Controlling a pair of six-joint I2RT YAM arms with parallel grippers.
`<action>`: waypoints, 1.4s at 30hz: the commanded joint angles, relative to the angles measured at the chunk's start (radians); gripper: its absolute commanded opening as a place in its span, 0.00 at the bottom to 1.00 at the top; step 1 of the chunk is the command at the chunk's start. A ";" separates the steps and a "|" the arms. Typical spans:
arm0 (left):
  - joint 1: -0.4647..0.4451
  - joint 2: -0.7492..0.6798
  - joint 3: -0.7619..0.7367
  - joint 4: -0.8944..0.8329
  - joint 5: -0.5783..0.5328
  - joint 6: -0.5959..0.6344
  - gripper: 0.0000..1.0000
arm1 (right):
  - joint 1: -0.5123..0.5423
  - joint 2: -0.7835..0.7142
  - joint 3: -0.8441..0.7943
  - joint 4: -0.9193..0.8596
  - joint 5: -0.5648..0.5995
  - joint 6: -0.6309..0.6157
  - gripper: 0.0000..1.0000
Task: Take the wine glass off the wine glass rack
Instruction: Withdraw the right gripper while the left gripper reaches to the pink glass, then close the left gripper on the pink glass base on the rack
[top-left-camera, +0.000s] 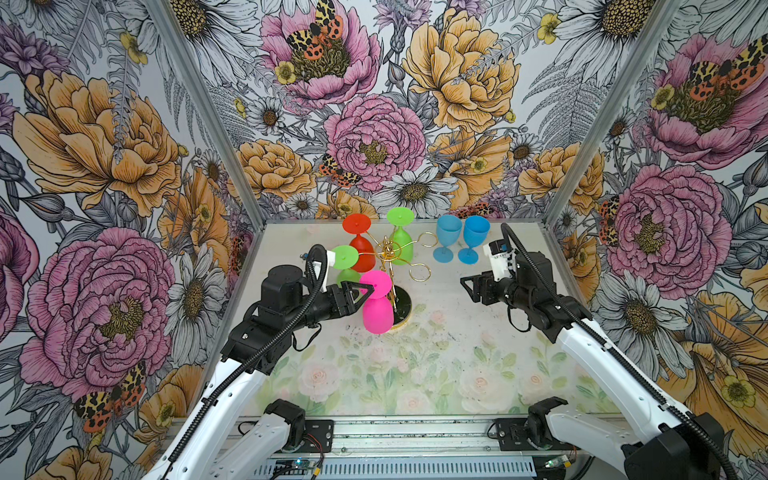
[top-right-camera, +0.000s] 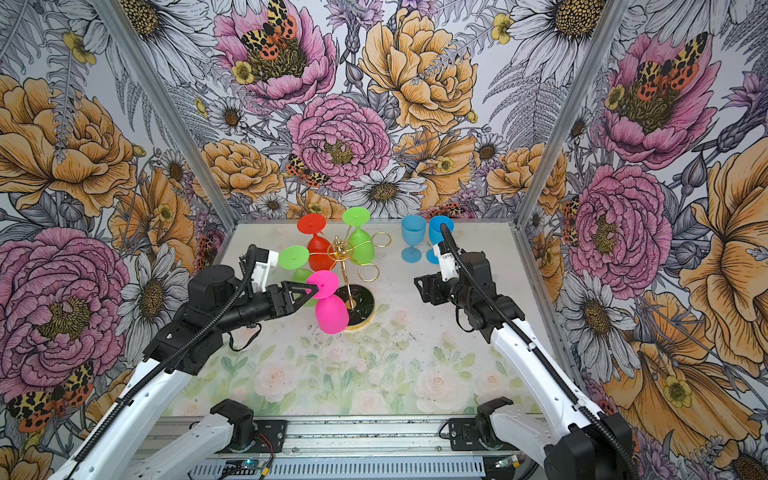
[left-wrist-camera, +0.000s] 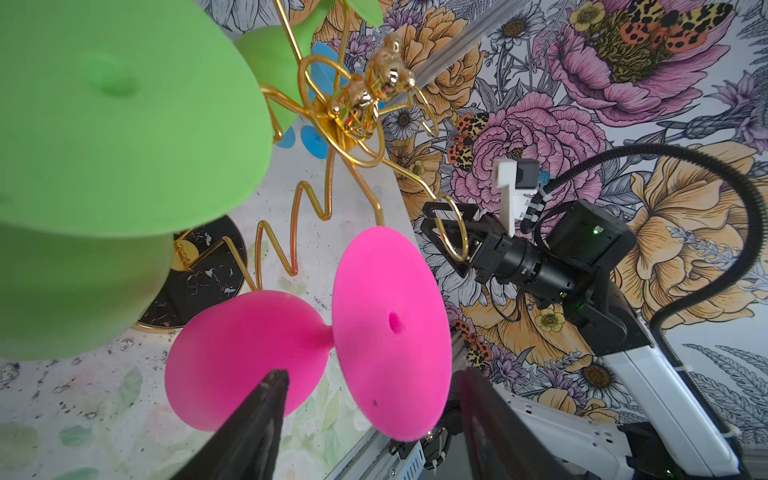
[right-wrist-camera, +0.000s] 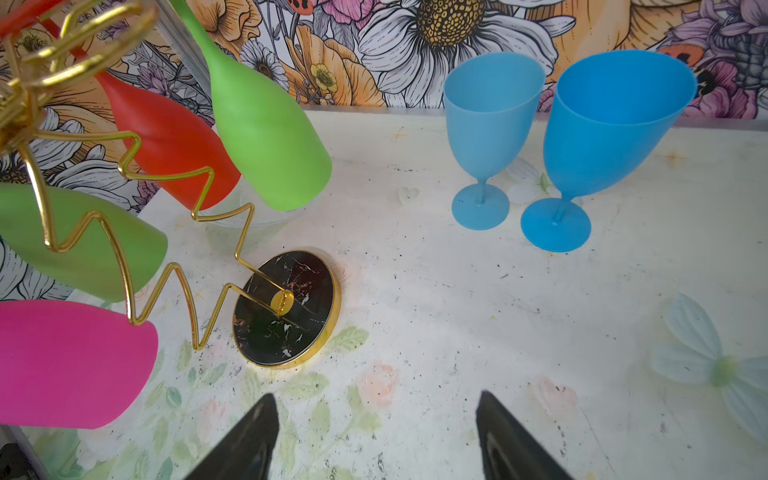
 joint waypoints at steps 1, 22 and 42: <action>0.013 0.020 0.023 0.033 0.052 -0.024 0.62 | 0.006 -0.044 -0.014 0.046 -0.006 0.013 0.75; 0.095 0.043 0.011 0.077 0.132 -0.090 0.27 | 0.008 -0.102 -0.051 0.051 0.031 0.027 0.74; 0.117 0.024 0.020 0.086 0.167 -0.128 0.09 | 0.008 -0.125 -0.059 0.055 0.051 0.033 0.74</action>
